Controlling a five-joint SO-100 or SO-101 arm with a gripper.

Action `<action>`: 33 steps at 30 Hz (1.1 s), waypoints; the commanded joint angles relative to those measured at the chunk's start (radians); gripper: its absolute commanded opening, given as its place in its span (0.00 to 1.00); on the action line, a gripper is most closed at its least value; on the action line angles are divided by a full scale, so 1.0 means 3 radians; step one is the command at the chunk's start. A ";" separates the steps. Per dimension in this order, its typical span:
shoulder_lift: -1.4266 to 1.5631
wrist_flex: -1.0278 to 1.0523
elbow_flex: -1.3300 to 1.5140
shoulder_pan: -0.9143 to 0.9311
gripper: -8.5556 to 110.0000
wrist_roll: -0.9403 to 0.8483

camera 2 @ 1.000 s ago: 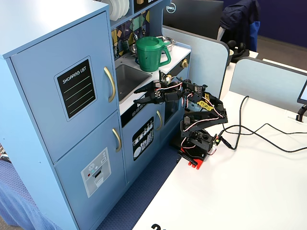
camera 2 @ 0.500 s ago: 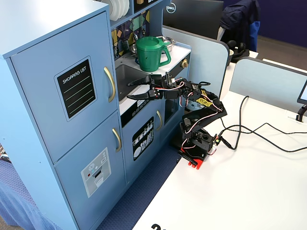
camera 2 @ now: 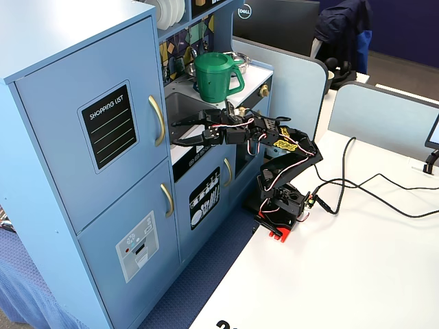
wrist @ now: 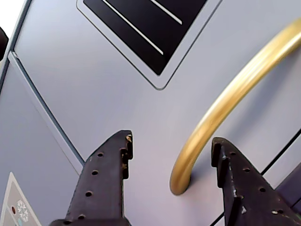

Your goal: Open the left cabinet door

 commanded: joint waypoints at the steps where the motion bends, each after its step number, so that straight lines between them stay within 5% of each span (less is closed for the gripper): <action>1: -0.0031 -0.0159 -0.0148 0.0092 0.21 0.0148; 9: -0.0128 -0.0169 -0.0205 0.0205 0.20 0.0547; 33: -0.1028 -0.0665 -0.0670 -0.0251 0.19 0.0394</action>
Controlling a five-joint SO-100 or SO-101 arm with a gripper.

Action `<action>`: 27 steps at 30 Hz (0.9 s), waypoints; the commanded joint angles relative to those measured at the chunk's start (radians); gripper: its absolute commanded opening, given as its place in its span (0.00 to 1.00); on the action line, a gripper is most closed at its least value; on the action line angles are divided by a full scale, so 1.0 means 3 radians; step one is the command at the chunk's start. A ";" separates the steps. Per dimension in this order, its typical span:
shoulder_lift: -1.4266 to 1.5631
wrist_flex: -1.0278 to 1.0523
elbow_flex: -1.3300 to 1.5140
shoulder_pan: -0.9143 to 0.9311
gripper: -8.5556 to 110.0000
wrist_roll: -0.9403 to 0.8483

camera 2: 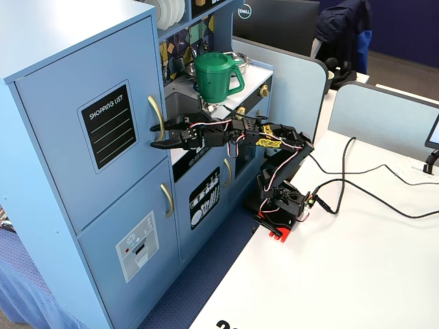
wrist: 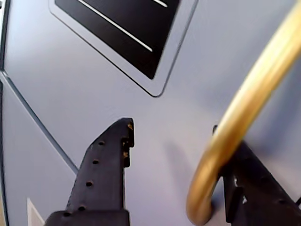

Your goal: Open the left cabinet door

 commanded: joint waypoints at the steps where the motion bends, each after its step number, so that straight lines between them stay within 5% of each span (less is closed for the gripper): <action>1: 0.0015 -0.0159 -0.0159 -0.0251 0.19 -0.0225; 27: 0.0992 -0.0711 0.1191 -0.1038 0.19 -0.1130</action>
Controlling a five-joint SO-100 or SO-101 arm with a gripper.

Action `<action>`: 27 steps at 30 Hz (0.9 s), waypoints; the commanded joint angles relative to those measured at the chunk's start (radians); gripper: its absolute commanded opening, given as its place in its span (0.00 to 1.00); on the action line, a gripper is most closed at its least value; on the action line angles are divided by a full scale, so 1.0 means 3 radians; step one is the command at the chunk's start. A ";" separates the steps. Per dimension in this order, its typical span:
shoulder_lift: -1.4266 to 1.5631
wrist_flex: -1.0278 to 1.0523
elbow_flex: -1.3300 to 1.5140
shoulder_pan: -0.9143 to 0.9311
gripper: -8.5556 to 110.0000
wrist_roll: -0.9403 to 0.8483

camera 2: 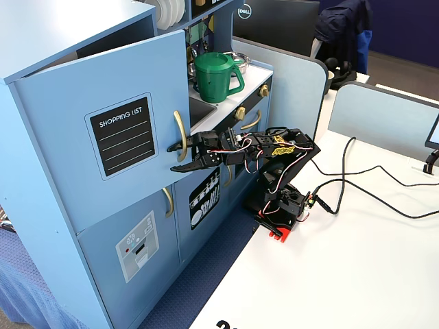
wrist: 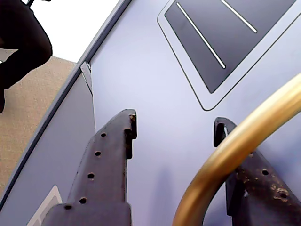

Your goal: Open the left cabinet door

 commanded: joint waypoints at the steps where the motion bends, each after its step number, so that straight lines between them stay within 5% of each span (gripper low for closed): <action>1: 0.0266 0.0036 0.0051 -0.0061 0.19 -0.0041; 27: 0.2102 0.1677 0.0072 0.1421 0.18 0.0736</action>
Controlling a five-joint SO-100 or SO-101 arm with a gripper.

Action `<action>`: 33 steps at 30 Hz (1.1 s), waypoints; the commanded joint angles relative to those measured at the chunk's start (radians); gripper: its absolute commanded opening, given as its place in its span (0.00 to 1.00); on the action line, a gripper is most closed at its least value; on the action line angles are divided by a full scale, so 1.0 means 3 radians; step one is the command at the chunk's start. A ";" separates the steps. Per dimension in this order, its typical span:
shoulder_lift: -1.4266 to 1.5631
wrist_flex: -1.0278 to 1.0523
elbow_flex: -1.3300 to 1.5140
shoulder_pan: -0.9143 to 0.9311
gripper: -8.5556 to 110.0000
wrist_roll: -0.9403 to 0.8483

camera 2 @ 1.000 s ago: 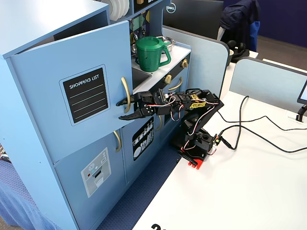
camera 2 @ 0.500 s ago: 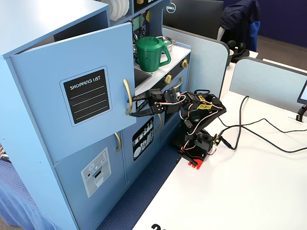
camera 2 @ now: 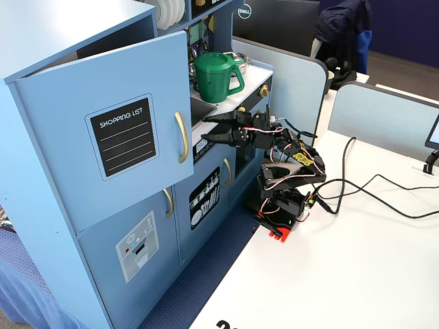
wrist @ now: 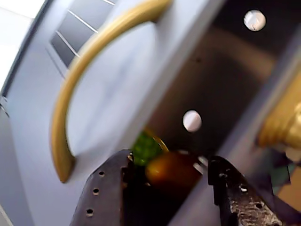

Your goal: Open the left cabinet door

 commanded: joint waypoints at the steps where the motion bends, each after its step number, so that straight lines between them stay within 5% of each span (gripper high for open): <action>1: -0.0051 0.0189 -0.0271 0.0281 0.18 0.0205; 15: -0.1759 -0.0920 -0.0506 0.0143 0.17 0.0153; 33: -0.1437 -0.1411 -0.0153 -0.1018 0.18 -0.0644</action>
